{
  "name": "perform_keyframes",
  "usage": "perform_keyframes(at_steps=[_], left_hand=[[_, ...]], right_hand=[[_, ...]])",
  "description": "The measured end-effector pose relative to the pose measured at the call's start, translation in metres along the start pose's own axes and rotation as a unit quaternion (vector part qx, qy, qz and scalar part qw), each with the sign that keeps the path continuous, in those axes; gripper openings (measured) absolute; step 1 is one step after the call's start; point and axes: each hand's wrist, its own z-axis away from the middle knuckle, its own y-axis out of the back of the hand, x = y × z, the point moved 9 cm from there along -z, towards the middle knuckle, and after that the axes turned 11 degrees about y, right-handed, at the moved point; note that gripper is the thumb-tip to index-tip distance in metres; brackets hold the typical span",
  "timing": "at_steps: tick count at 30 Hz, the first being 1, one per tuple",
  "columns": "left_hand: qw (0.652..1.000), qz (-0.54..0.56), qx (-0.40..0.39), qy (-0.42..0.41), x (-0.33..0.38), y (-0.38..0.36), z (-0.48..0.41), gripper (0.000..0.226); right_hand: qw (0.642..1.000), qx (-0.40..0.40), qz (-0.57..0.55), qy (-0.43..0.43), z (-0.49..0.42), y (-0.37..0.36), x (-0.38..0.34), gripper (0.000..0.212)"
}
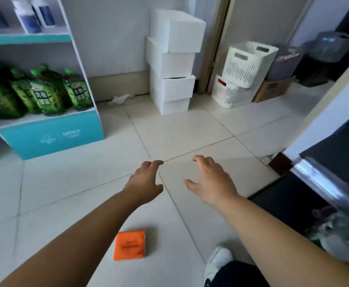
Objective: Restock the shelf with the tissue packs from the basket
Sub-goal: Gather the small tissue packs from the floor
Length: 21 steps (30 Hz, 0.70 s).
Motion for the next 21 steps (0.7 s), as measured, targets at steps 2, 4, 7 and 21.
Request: perform_keyframes(at_steps=[2, 4, 7, 21], left_hand=[[0.999, -0.015, 0.000, 0.036, -0.051, -0.018, 0.001, 0.071], [0.997, -0.041, -0.013, 0.069, -0.097, -0.041, 0.002, 0.072], [0.990, -0.070, -0.042, 0.114, -0.156, -0.082, 0.003, 0.073], [0.979, -0.018, -0.116, 0.165, -0.261, -0.222, 0.004, 0.082]], right_hand=[[0.999, -0.034, -0.001, 0.012, -0.007, -0.050, -0.022, 0.060], [0.997, -0.070, 0.003, 0.031, -0.007, -0.100, -0.040, 0.058], [0.990, -0.130, -0.003, 0.052, 0.002, -0.177, -0.061, 0.052], [0.816, -0.485, 0.045, 0.311, 0.182, -0.416, -0.134, 0.071]])
